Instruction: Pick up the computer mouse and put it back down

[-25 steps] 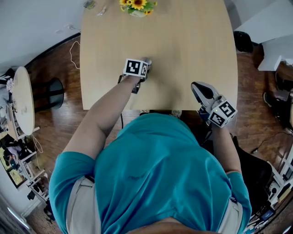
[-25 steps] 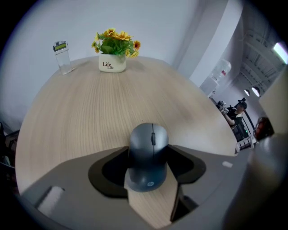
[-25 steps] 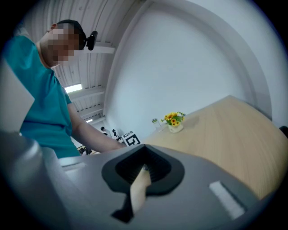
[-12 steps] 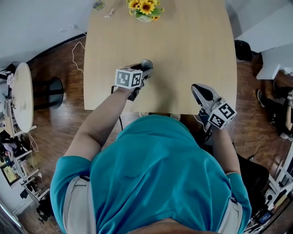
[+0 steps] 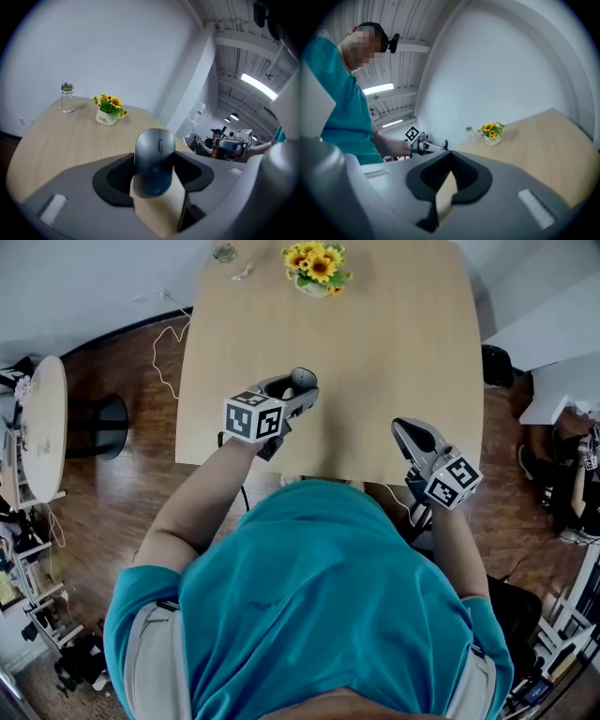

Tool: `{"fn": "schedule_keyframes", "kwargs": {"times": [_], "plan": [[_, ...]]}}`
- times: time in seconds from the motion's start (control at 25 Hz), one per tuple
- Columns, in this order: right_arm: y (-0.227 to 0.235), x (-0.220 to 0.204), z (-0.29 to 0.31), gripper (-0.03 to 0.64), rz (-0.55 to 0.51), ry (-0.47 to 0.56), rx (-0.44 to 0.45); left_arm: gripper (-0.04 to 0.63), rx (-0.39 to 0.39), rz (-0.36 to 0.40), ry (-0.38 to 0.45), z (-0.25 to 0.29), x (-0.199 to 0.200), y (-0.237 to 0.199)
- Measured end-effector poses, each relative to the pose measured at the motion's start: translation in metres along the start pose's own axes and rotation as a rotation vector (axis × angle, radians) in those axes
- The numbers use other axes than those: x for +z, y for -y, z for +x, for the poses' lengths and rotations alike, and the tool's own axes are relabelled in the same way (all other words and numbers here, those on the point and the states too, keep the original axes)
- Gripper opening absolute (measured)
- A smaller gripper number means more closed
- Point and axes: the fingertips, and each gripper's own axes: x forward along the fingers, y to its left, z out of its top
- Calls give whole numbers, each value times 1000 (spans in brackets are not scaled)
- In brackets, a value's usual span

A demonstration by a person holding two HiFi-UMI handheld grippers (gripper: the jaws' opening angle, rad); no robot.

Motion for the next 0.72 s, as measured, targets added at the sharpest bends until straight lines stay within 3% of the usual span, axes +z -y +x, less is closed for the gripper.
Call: {"fn": "schedule_keyframes", "kwargs": {"times": [0.72], "plan": [[-45,38,2,3,-95,16,37,278,-279,165,349,-96,46,80]]}}
